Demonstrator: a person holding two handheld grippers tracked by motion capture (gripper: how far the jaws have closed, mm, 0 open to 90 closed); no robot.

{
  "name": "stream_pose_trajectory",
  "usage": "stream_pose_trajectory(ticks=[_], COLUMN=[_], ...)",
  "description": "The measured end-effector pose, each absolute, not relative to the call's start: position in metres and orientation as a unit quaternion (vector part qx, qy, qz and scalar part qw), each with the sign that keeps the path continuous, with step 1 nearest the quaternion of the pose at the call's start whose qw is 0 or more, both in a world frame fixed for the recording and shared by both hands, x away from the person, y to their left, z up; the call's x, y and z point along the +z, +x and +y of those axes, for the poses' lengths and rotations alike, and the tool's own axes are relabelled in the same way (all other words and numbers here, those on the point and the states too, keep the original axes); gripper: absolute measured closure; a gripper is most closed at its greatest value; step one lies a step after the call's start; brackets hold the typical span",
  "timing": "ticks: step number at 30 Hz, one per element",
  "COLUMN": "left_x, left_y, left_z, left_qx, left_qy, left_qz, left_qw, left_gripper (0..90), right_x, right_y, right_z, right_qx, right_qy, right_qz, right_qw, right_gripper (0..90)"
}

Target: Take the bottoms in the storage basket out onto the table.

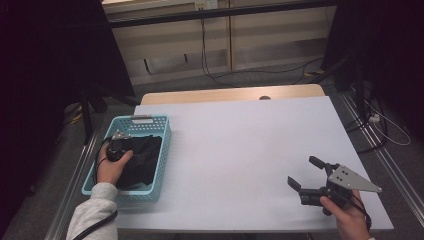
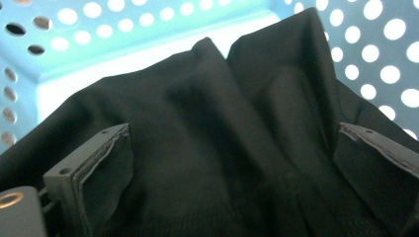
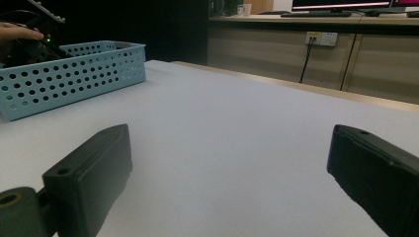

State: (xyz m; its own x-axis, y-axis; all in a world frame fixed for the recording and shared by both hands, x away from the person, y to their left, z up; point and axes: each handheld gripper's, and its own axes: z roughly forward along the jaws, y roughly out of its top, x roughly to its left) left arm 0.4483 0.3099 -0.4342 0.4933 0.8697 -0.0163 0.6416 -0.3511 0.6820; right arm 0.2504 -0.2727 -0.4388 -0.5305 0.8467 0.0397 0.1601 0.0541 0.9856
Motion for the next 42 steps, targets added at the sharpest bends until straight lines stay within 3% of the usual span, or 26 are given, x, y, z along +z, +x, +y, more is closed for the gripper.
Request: stream_pose_trajectory(ticks=[10,32,38,42], left_x=[-0.446,-0.455,-0.453,-0.450], left_y=[0.448,0.450,0.453,0.455], left_z=[0.312,0.304,0.296,0.294], left_qx=[0.159,0.181,0.184,0.180], left_qy=[0.796,0.778,0.776,0.785], left_qz=[0.499,0.519,0.527,0.515], left_qw=[0.303,0.306,0.293,0.293], left_gripper=[0.0,0.1,6.5,15.7], right_x=[-0.439,-0.439,-0.438,-0.439], right_y=[0.250,0.251,0.251,0.252], right_z=[-0.273,-0.272,-0.272,-0.272], right_qx=[0.576,0.575,0.577,0.572], right_qy=[0.381,0.380,0.378,0.380], right_qz=[0.661,0.662,0.661,0.664], right_qw=[0.292,0.294,0.294,0.294], right_gripper=[2.8,3.1,3.1,3.1])
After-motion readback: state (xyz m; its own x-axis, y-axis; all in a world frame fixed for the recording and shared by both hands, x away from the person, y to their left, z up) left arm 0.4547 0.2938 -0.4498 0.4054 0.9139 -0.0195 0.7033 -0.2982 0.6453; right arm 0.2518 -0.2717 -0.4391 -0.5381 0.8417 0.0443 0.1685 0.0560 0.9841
